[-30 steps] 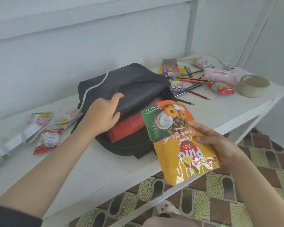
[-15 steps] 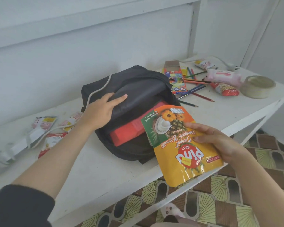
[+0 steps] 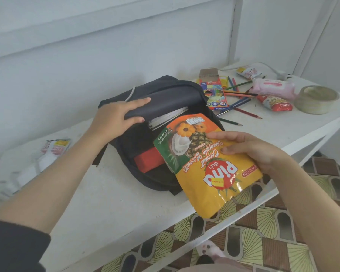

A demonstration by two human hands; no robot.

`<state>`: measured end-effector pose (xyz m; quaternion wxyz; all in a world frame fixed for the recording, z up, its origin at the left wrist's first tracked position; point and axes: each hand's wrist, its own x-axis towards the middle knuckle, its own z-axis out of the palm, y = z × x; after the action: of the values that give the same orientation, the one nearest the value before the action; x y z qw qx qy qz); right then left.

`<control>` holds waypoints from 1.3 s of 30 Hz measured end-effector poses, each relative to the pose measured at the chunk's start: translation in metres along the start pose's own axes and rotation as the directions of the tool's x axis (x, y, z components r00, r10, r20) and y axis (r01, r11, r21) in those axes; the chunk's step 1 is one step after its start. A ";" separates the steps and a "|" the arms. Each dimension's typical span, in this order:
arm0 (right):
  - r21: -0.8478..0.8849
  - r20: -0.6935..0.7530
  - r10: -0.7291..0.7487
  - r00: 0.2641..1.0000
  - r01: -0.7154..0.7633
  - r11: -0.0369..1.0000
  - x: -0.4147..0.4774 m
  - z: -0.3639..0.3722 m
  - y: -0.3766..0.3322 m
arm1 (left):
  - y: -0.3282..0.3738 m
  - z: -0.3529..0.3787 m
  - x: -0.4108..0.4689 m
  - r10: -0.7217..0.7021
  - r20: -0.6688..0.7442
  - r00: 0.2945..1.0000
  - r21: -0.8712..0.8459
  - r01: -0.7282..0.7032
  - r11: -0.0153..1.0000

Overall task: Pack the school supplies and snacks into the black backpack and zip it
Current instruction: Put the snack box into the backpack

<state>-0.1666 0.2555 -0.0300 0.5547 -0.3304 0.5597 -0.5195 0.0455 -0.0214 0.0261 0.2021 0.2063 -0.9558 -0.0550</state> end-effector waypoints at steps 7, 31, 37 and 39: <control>-0.026 -0.076 -0.076 0.994 0.074 0.997 0.042 0.028 -0.025 | 0.006 -0.032 0.017 0.059 -0.116 0.992 0.074 -0.050 0.996; -0.972 -0.135 -0.478 0.868 -0.021 0.236 0.143 0.111 -0.042 | 0.006 -0.028 0.006 0.063 -0.127 0.990 0.093 -0.052 0.994; -0.938 0.341 -0.488 0.803 0.260 -0.228 0.111 0.101 -0.013 | 0.002 -0.031 0.011 0.081 -0.132 0.988 0.104 -0.067 0.992; -0.917 0.389 -0.446 0.806 0.292 -0.272 0.116 0.093 -0.010 | 0.003 -0.032 0.012 0.088 -0.131 0.988 0.099 -0.075 0.992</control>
<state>-0.0983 0.1238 -0.0382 -0.0984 -0.7516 0.6463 -0.0880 0.0472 -0.0249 0.0599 0.2585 0.1797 -0.9491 0.0124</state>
